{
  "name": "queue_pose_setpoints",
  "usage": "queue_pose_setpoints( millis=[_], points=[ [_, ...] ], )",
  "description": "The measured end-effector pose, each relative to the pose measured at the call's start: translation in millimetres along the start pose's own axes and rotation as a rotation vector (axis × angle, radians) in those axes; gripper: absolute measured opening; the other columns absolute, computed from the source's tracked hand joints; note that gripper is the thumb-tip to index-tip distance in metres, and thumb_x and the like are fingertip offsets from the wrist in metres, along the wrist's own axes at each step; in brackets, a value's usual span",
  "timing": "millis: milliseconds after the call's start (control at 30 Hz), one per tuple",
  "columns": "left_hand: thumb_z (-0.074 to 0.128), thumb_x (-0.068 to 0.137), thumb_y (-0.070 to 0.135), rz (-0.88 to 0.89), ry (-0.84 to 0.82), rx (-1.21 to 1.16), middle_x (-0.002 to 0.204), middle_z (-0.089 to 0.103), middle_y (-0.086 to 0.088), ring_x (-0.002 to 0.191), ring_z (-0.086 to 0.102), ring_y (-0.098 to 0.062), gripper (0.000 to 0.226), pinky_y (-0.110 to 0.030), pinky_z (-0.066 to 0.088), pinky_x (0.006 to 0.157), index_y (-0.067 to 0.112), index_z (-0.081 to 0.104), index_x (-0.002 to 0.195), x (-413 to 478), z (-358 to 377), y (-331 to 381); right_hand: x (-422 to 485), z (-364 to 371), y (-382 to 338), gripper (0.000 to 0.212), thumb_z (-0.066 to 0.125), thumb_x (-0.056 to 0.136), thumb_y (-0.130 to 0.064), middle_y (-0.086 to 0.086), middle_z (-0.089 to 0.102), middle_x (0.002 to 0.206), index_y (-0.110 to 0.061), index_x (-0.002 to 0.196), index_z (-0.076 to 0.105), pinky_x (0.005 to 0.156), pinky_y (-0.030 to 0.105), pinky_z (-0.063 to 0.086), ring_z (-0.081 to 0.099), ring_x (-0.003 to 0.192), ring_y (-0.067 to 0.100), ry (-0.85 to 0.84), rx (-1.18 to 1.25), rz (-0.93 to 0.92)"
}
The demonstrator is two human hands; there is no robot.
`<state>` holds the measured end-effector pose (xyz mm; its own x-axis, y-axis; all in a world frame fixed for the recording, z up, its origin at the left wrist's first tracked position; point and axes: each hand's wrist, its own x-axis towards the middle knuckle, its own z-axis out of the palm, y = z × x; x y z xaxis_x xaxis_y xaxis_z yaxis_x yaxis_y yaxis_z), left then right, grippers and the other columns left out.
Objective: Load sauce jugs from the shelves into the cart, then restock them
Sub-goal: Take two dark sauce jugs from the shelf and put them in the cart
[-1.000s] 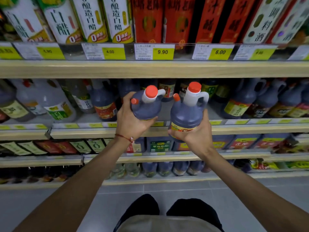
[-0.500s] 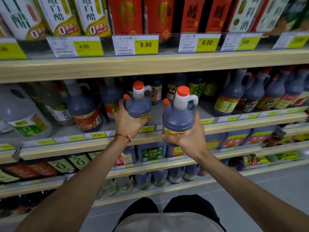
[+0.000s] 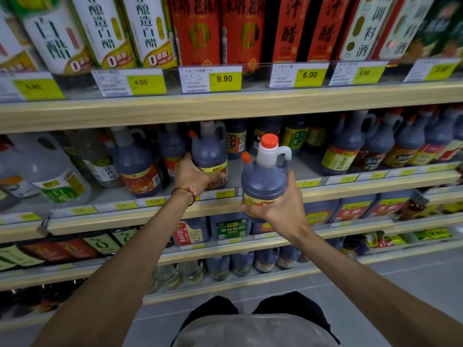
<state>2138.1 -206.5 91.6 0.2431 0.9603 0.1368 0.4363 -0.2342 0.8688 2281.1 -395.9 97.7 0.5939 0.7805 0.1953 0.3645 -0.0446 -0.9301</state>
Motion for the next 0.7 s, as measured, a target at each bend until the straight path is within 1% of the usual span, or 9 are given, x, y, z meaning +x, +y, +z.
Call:
queue_pose_setpoints(
  millis=[133,200,267,333,433,500,567,600,700],
  points=[
    [0.099,0.053,0.03,0.033,-0.036,0.191,0.109,0.074,-0.009,0.099,0.069,-0.024,0.067,-0.035,0.056,0.082,0.007,0.069,0.109,-5.7,-13.1,-2.4,-3.6,1.0,0.2,0.085,0.104,0.051,-0.023,-0.01,0.069,0.109,-0.025,0.115,0.048,0.08,0.037,0.062,0.07,0.095,0.006,-0.009,0.0,0.007],
    [0.091,0.063,0.018,0.111,-0.002,0.256,0.106,0.075,-0.009,0.098,0.07,-0.026,0.05,-0.032,0.055,0.083,0.008,0.07,0.107,-19.0,-20.3,-4.2,-4.9,2.7,1.0,0.087,0.103,0.051,-0.026,-0.007,0.069,0.112,-0.026,0.118,0.047,0.081,0.04,0.062,0.071,0.098,0.011,-0.01,0.014,0.01],
    [0.076,0.072,0.003,0.146,0.003,0.115,0.115,0.071,-0.004,0.106,0.067,-0.02,0.046,-0.032,0.055,0.091,0.008,0.067,0.118,-37.2,-25.2,-0.8,-5.2,4.6,1.1,0.088,0.103,0.051,-0.025,-0.004,0.071,0.113,-0.025,0.12,0.048,0.082,0.042,0.063,0.072,0.098,0.014,-0.003,0.047,0.022],
    [0.073,0.077,-0.007,0.048,-0.062,-0.09,0.123,0.067,-0.001,0.114,0.063,-0.015,0.056,-0.031,0.055,0.095,0.008,0.062,0.13,-55.1,-32.2,9.0,-4.7,6.0,-2.5,0.087,0.103,0.054,-0.02,-0.004,0.071,0.112,-0.021,0.12,0.048,0.08,0.039,0.063,0.073,0.097,0.012,0.003,0.086,0.031],
    [0.076,0.078,-0.007,-0.011,-0.095,-0.171,0.117,0.067,0.002,0.108,0.067,-0.013,0.052,-0.028,0.056,0.094,0.009,0.063,0.126,-72.5,-44.1,23.6,-3.0,7.2,-11.7,0.084,0.102,0.057,-0.016,-0.008,0.069,0.112,-0.021,0.12,0.047,0.078,0.027,0.061,0.071,0.095,0.003,-0.012,0.131,0.019],
    [0.079,0.078,-0.003,-0.005,-0.266,-0.252,0.124,0.066,0.001,0.109,0.068,-0.016,0.057,-0.028,0.057,0.093,0.013,0.061,0.13,-85.1,-49.7,39.7,-1.9,6.8,-16.0,0.083,0.102,0.059,-0.018,-0.01,0.067,0.113,-0.021,0.119,0.045,0.078,0.024,0.06,0.07,0.096,0.001,-0.042,0.147,-0.002],
    [0.079,0.077,0.006,-0.005,-0.493,-0.379,0.13,0.065,0.001,0.112,0.068,-0.014,0.064,-0.025,0.055,0.092,0.016,0.056,0.136,-97.9,-50.0,55.8,-2.0,6.1,-19.6,0.085,0.102,0.06,-0.024,-0.007,0.066,0.117,-0.019,0.121,0.043,0.083,0.029,0.06,0.069,0.102,0.005,-0.086,0.161,-0.025],
    [0.078,0.077,0.008,0.01,-0.537,-0.403,0.129,0.066,0.001,0.112,0.068,-0.013,0.063,-0.023,0.055,0.09,0.016,0.056,0.136,-101.2,-47.9,62.0,-1.2,5.0,-19.4,0.085,0.101,0.062,-0.026,-0.004,0.066,0.119,-0.018,0.123,0.042,0.086,0.034,0.06,0.069,0.106,0.008,-0.113,0.167,-0.034],
    [0.08,0.079,0.007,0.093,-0.483,-0.336,0.118,0.072,0.001,0.106,0.07,-0.01,0.052,-0.023,0.056,0.087,0.01,0.063,0.128,-101.2,-41.8,74.5,1.1,-1.8,-14.2,0.081,0.095,0.071,-0.021,-0.001,0.062,0.128,-0.02,0.127,0.037,0.097,0.043,0.057,0.065,0.117,0.011,-0.227,0.152,-0.046]
  ],
)
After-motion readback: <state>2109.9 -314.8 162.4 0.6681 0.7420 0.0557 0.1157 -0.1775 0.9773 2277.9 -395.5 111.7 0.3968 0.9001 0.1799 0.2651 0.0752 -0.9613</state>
